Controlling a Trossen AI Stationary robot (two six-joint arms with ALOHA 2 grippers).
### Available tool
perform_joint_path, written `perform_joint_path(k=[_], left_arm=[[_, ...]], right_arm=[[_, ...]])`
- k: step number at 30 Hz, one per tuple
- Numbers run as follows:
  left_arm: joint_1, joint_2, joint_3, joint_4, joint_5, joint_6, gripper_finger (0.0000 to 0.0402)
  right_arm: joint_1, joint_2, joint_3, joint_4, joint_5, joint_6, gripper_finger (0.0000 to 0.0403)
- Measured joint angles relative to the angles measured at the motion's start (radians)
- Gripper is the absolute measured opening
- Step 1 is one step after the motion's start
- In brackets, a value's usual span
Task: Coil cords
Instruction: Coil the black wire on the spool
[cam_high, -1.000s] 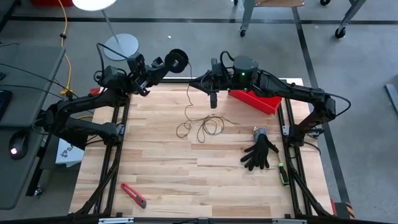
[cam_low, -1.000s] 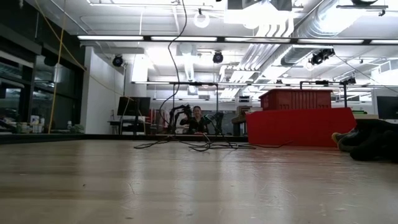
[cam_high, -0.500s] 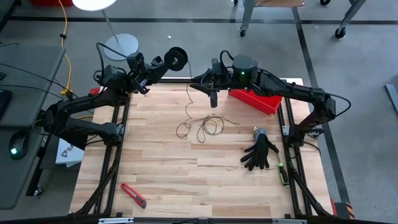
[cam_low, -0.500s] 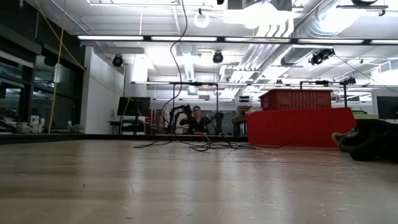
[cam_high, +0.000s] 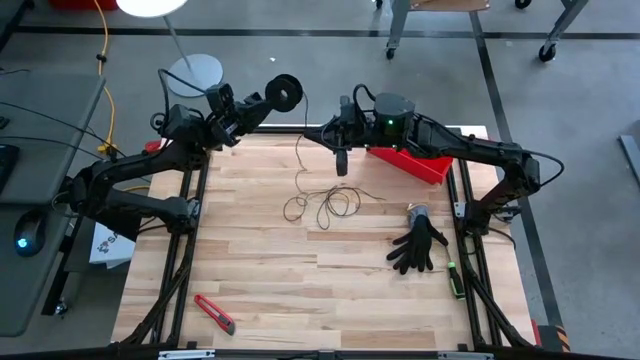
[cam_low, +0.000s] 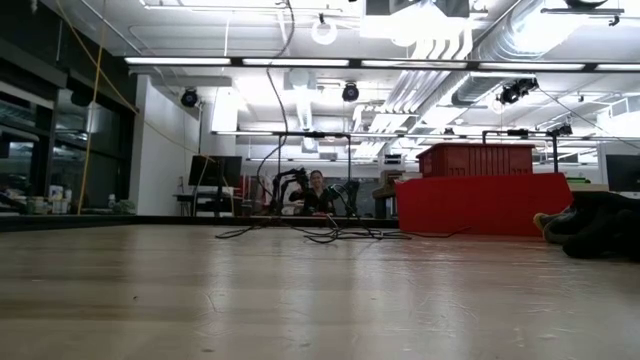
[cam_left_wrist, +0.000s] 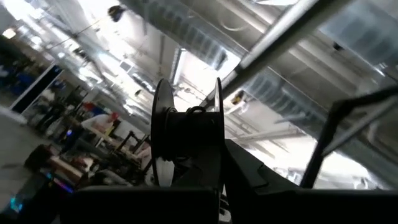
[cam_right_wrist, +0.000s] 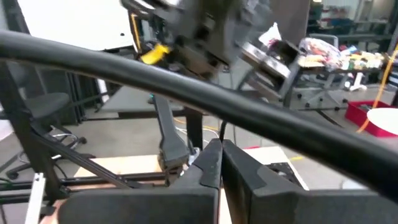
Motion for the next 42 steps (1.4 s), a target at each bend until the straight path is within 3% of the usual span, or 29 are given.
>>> perform_joint_path(k=[15, 21, 24, 28, 32, 36, 42], left_arm=[[-0.043, 0.001, 0.003, -0.04, -0.112, -0.489, 0.0], [-0.019, 0.0, 0.06, -0.046, -0.043, -0.358, 0.0], [0.011, -0.001, 0.085, -0.072, 0.009, -0.345, 0.0], [0.013, -0.001, 0.112, -0.103, 0.035, -0.326, 0.0], [-0.007, -0.001, 0.128, -0.129, 0.043, -0.31, 0.0], [-0.028, -0.001, 0.136, -0.127, 0.026, -0.287, 0.0], [-0.03, -0.001, 0.136, -0.132, 0.011, -0.283, 0.0]], right_arm=[[0.065, 0.083, 0.0, 0.199, -0.006, 0.11, 0.0], [0.067, 0.041, 0.0, 0.181, -0.105, 0.14, 0.0003], [0.07, -0.009, 0.0, 0.096, -0.107, 0.128, 0.0025], [0.079, -0.052, 0.0, -0.007, 0.041, 0.084, 0.0087], [0.073, -0.037, 0.001, 0.023, 0.188, 0.087, 0.0156], [0.06, -0.009, 0.001, 0.057, 0.204, 0.095, 0.0193], [0.068, 0.016, 0.001, 0.091, 0.151, 0.119, 0.0189]])
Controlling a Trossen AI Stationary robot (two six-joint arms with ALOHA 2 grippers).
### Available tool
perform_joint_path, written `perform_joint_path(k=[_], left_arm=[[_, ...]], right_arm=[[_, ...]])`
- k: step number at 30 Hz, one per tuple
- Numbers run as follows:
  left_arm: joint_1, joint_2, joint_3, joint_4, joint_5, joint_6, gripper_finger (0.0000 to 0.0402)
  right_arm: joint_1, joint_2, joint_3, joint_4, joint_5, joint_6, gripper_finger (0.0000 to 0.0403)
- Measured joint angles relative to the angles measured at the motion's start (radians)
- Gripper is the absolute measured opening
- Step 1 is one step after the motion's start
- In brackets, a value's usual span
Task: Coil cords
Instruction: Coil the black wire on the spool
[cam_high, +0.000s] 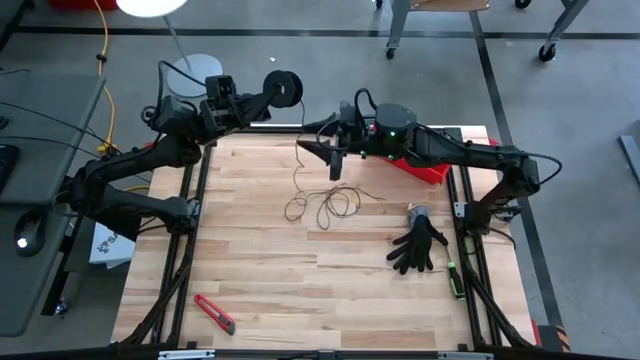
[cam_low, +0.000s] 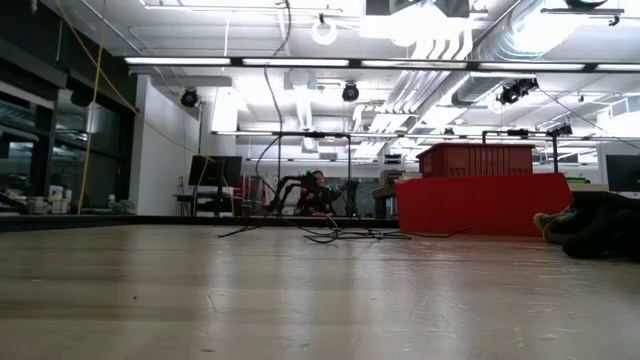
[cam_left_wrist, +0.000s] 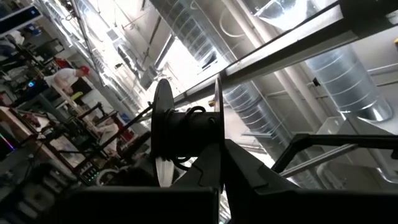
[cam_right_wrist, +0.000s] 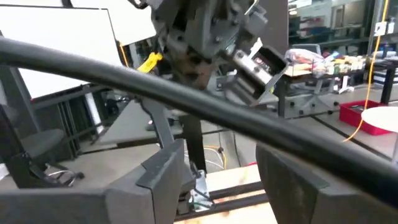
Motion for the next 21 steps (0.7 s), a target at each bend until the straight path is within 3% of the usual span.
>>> perform_joint_path(k=[5, 14, 21], left_arm=[[0.0, 0.0, 0.0, 0.0, -0.004, 0.005, 0.0], [-0.001, 0.0, 0.0, 0.0, -0.007, 0.01, 0.0], [-0.001, 0.0, 0.0, 0.0, -0.011, 0.005, 0.0]], right_arm=[[0.003, 0.023, 0.0, -0.01, 0.005, -0.01, 0.016], [0.002, 0.012, -0.001, -0.03, 0.011, -0.033, 0.0066], [0.0, 0.009, -0.001, -0.024, 0.011, -0.034, 0.0047]])
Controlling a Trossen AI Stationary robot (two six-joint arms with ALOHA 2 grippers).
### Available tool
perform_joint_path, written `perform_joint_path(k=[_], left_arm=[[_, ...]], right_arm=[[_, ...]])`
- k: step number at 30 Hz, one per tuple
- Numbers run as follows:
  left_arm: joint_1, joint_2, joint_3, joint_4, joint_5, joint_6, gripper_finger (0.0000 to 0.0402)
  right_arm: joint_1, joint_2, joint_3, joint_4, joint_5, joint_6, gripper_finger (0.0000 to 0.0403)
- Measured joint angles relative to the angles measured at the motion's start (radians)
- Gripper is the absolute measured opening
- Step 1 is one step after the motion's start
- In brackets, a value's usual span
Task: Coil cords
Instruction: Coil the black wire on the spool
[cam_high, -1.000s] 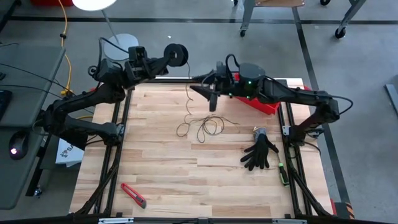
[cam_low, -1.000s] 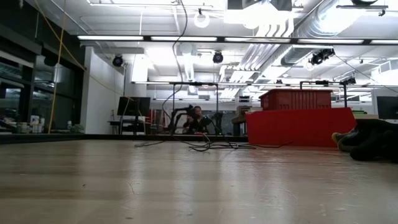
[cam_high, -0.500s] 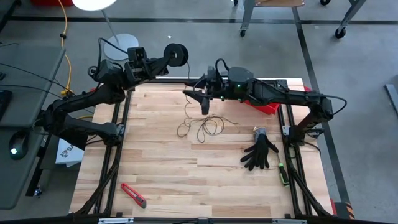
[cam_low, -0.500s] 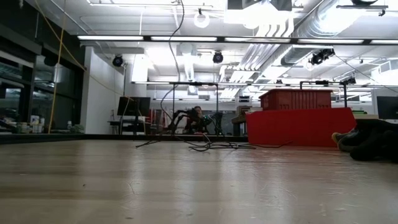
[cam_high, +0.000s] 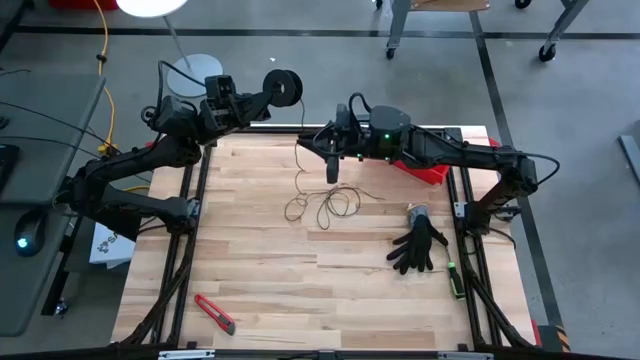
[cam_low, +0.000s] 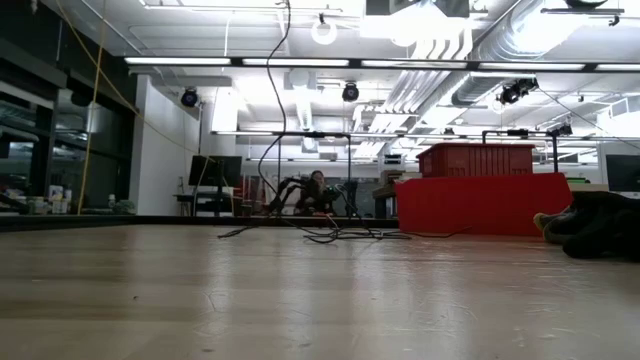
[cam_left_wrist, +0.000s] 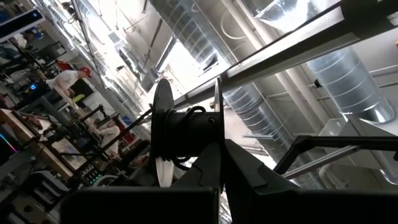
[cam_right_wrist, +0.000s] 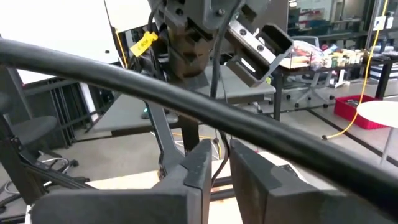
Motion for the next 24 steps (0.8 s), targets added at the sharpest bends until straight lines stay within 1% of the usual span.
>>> perform_joint_path(k=[3, 6, 7, 9, 15, 20, 24], left_arm=[[0.0, 0.0, 0.0, 0.0, -0.001, 0.0, 0.0], [0.0, 0.0, 0.0, -0.001, -0.009, -0.019, 0.0], [0.0, 0.0, 0.0, -0.003, -0.015, -0.043, 0.0], [-0.009, -0.001, 0.0, -0.031, -0.031, -0.106, 0.0], [-0.052, 0.0, -0.001, -0.213, -0.041, -0.26, 0.0], [-0.082, 0.0, -0.002, -0.212, -0.106, -0.325, 0.0], [-0.125, 0.0, -0.002, -0.197, -0.151, -0.392, 0.0]], right_arm=[[0.0, 0.0, 0.0, -0.005, -0.002, -0.019, 0.004], [0.009, 0.0, 0.0, -0.005, -0.012, -0.026, 0.0009], [0.016, 0.0, 0.0, 0.003, -0.01, -0.025, 0.0006], [0.039, 0.0, 0.0, 0.019, 0.006, -0.026, 0.0003], [0.091, 0.027, 0.0, 0.129, 0.035, -0.044, 0.0001], [0.092, 0.052, 0.0, 0.158, 0.115, -0.042, 0.0], [0.085, 0.083, 0.0, 0.252, 0.119, -0.042, 0.0]])
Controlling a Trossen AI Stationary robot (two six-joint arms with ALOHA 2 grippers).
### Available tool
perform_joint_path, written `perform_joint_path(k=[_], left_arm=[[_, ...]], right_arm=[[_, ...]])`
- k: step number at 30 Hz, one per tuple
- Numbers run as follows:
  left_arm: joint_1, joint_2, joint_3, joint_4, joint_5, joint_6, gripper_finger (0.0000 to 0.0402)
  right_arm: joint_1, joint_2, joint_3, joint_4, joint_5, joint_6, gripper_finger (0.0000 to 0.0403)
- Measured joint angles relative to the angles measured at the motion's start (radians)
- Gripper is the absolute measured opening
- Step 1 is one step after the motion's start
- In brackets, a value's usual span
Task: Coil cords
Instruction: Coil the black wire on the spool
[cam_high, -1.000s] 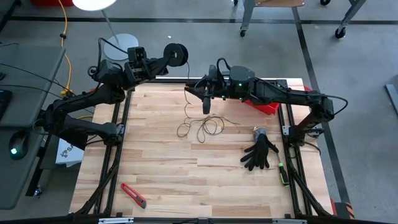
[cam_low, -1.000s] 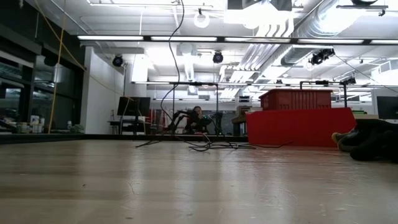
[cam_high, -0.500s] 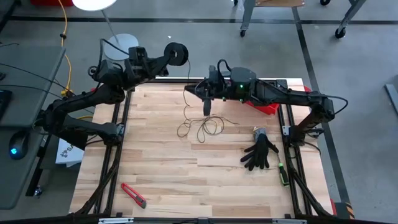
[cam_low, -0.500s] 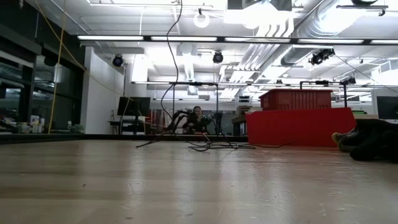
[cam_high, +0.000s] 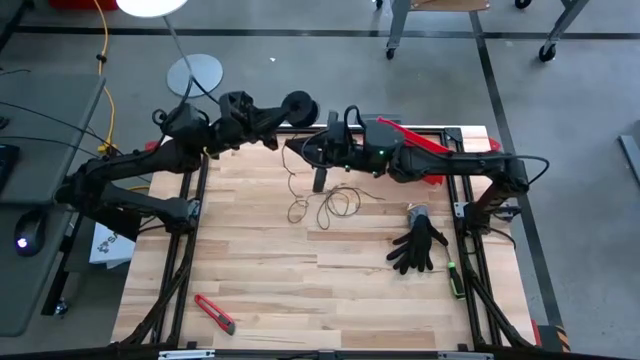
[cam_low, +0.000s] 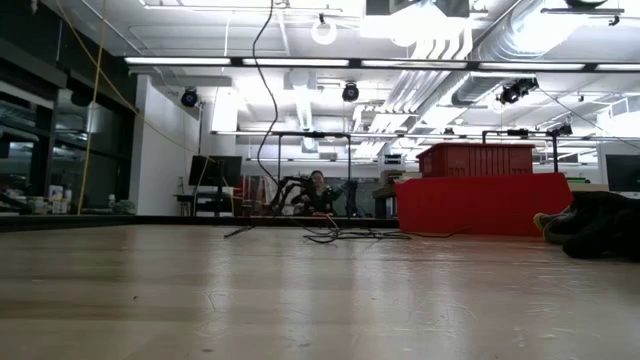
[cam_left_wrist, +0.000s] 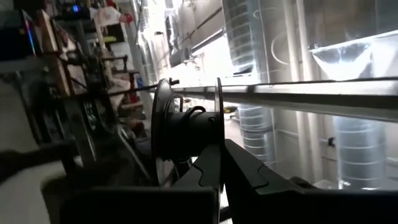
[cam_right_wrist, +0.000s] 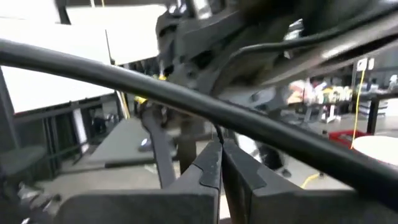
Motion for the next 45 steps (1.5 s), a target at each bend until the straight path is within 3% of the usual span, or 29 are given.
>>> perform_joint_path(k=[8, 19, 26, 31, 45], left_arm=[[-0.078, 0.0, 0.0, -0.008, -0.102, -0.033, 0.0], [-0.174, 0.0, 0.001, 0.001, -0.136, -0.11, 0.0], [-0.221, 0.0, 0.052, -0.065, -0.121, -0.09, 0.0], [-0.224, -0.008, 0.132, -0.241, -0.058, -0.022, 0.0], [-0.132, -0.14, 0.211, -0.828, -0.082, 0.337, 0.0]], right_arm=[[-0.004, 0.045, 0.0, 0.122, 0.005, 0.027, 0.0], [-0.049, 0.068, 0.0, 0.166, 0.006, 0.046, 0.0], [-0.101, 0.068, 0.0, 0.169, -0.066, 0.045, 0.0], [-0.143, 0.057, 0.0, 0.165, -0.133, 0.031, 0.0], [-0.279, -0.005, 0.0, -0.034, -0.329, 0.019, 0.0]])
